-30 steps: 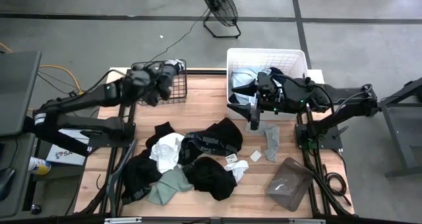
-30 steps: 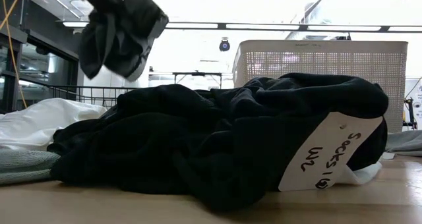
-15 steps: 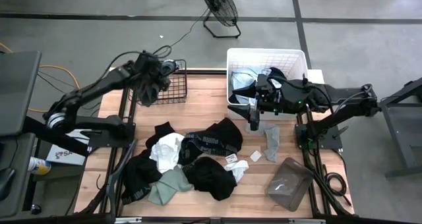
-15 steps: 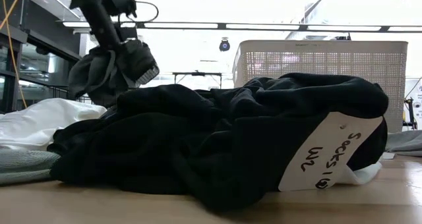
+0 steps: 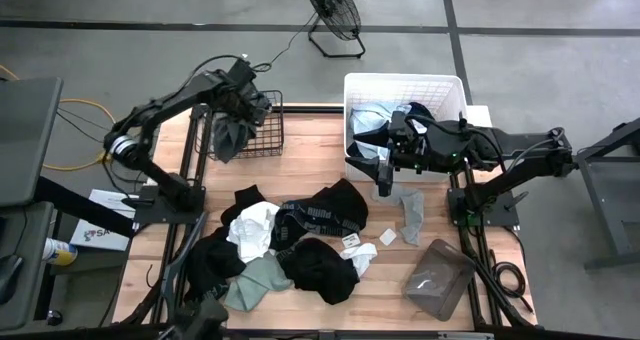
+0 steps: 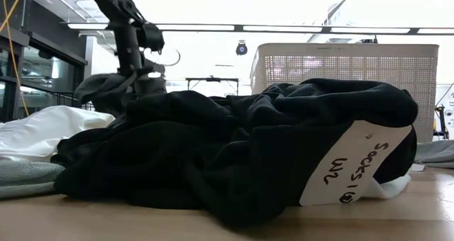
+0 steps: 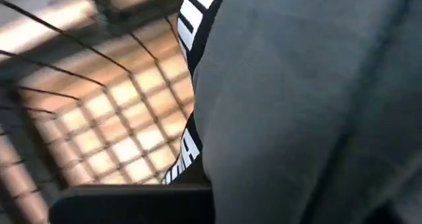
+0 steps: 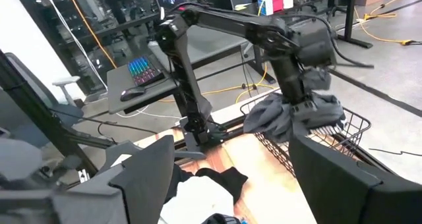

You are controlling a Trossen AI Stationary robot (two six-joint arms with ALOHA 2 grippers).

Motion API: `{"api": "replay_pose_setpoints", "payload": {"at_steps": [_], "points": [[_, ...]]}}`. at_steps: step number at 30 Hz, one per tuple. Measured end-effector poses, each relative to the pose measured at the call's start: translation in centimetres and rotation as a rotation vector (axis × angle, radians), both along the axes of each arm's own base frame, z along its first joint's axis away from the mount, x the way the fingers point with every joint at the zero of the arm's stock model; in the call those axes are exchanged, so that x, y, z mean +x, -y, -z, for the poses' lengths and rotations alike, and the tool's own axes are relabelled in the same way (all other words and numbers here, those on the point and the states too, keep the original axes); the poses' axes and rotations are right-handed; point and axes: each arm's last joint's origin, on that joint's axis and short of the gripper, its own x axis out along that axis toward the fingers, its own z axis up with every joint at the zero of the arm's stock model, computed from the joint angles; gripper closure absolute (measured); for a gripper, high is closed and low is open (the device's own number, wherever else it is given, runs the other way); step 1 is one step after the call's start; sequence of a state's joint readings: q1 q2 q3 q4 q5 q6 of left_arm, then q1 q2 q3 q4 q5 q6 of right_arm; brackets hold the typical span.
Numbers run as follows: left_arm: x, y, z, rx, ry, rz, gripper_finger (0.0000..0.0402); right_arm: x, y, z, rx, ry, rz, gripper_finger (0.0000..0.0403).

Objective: Pick & Place Cloths
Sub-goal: Put the gray boxer shorts into the black wire basket

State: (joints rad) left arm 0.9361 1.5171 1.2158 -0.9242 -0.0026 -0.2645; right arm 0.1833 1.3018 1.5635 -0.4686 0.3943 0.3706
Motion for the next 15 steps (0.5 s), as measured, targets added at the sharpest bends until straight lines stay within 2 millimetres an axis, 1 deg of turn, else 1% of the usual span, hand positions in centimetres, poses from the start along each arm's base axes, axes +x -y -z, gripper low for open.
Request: {"api": "replay_pose_setpoints", "payload": {"at_steps": [4, 9, 12, 15], "points": [[0.4, -0.8, 2.0, -0.083, -0.03, 0.022, 0.0392, 0.0, 0.0, 0.0, 0.0, 0.0, 0.0, 0.0113], [0.7, -1.0, 3.7, -0.149, -0.102, 0.132, 0.0392, 0.0, 0.0, 0.1, -0.001, -0.007, -0.002, 0.0113], [0.7, -1.2, 4.4, -0.184, -0.127, 0.135, 0.0392, -0.1, 0.0, 0.3, -0.006, -0.035, -0.002, 0.0113], [0.8, -1.2, 4.8, -0.198, -0.136, 0.135, 0.0392, -0.1, 0.0, 0.6, -0.011, -0.063, -0.003, 0.0113]]}}
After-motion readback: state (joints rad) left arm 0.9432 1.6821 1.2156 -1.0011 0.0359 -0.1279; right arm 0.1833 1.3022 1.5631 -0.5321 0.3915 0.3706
